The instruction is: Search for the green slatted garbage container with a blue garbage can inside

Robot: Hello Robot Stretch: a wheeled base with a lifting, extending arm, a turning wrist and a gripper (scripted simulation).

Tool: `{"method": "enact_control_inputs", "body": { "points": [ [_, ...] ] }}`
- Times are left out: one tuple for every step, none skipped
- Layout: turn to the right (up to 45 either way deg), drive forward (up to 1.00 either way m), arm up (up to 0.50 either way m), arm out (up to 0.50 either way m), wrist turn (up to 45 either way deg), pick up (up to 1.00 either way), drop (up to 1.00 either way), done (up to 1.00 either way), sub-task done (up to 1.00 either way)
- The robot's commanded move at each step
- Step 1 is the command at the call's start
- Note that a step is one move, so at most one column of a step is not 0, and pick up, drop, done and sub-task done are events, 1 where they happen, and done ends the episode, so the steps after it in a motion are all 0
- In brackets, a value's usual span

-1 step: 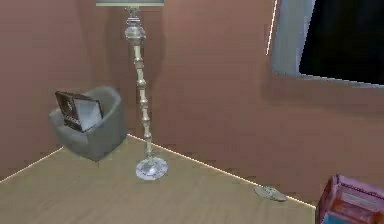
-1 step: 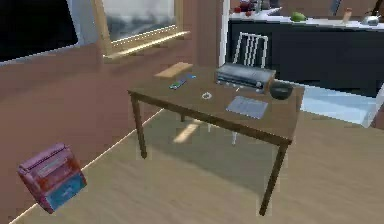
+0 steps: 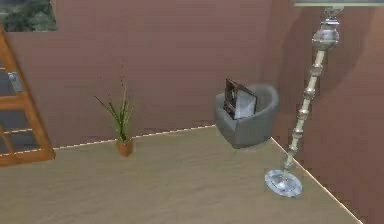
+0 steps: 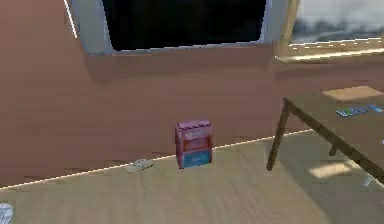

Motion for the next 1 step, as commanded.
{"method": "enact_control_inputs", "body": {
  "points": [
    [-42.0, 0.00, 0.00, 0.00, 0.0, 0.00, 0.00, 0.00, 0.00]
  ]
}}
